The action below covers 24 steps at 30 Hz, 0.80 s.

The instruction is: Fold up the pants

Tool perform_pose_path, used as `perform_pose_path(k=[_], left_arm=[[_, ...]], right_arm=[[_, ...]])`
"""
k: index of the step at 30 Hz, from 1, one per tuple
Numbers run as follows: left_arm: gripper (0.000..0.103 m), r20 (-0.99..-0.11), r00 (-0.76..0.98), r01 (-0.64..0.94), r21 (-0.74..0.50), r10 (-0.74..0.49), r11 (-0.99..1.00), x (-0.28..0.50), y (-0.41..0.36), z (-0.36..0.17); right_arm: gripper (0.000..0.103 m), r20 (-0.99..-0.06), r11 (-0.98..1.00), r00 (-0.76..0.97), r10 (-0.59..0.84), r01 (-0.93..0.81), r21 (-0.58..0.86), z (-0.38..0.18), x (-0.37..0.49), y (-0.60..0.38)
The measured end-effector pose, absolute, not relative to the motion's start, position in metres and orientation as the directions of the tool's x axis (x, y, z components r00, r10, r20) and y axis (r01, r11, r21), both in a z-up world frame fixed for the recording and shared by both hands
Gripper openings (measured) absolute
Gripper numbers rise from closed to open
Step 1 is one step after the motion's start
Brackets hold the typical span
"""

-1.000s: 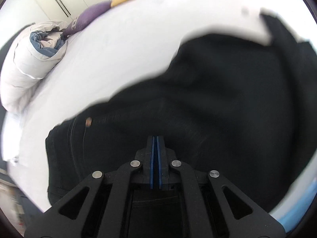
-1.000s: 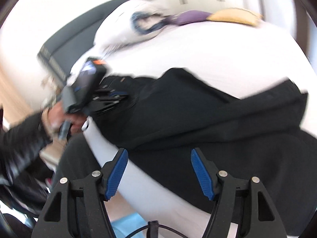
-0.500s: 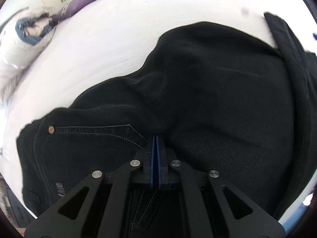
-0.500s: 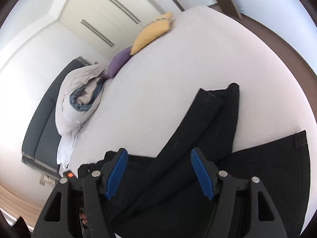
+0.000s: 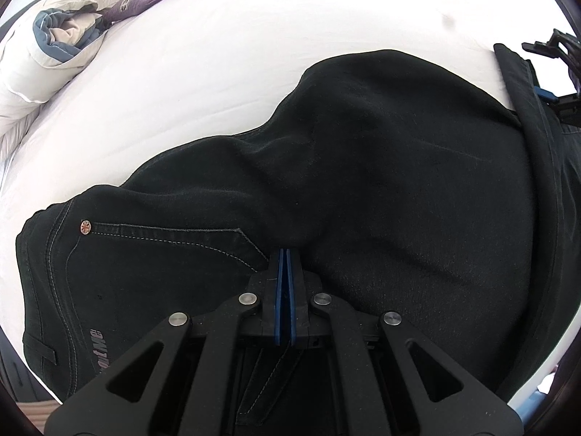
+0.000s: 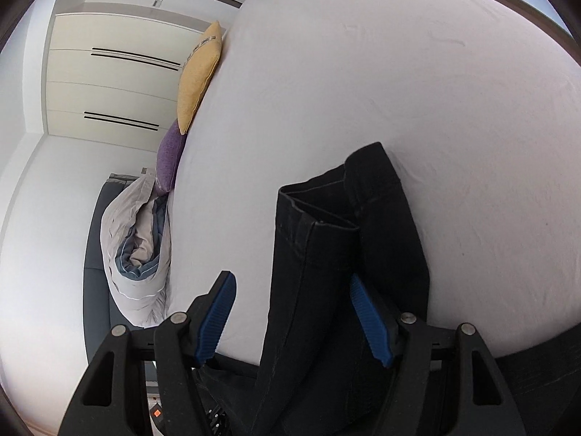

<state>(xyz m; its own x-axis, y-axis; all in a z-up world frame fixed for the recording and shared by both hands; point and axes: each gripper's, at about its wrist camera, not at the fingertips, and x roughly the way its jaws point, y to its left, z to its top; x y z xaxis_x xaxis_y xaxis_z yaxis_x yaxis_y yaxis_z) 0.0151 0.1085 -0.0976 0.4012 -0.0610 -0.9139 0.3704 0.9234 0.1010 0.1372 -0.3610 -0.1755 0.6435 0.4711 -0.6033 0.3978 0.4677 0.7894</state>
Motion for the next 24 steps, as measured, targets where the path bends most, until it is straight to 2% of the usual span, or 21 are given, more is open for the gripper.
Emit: perform_pose_path(k=[2,10,11,12,17,24], left_arm=[[0.001,-0.912,0.407,0.371,0.113,-0.052,0.922,0.012,0.106,-0.095],[0.001,-0.91,0.414,0.364,0.129,-0.037,0.922,0.008,0.091,-0.111],[0.001,-0.91,0.414,0.364,0.13,-0.035,0.922,0.008,0.091,-0.111],[0.001,-0.91,0.413,0.364,0.13,-0.034,0.922,0.007,0.091,-0.11],[0.001,-0.912,0.409,0.356,0.142,-0.018,0.924,0.007,0.087,-0.111],[0.001,-0.919,0.395,0.339,0.157,0.011,0.927,0.008,0.078,-0.109]], right_arm=[[0.066,-0.587,0.442,0.653,0.479,0.398,0.804,-0.177,0.142,-0.363],[0.024,-0.57,0.421,0.656,0.495,0.392,0.818,-0.187,0.142,-0.369],[0.016,-0.568,0.424,0.658,0.494,0.388,0.818,-0.186,0.142,-0.368],[0.013,-0.57,0.431,0.66,0.49,0.385,0.816,-0.186,0.14,-0.37],[0.007,-0.556,0.442,0.697,0.452,0.366,0.819,-0.176,0.128,-0.376],[0.005,-0.522,0.498,0.747,0.412,0.295,0.816,-0.132,0.103,-0.385]])
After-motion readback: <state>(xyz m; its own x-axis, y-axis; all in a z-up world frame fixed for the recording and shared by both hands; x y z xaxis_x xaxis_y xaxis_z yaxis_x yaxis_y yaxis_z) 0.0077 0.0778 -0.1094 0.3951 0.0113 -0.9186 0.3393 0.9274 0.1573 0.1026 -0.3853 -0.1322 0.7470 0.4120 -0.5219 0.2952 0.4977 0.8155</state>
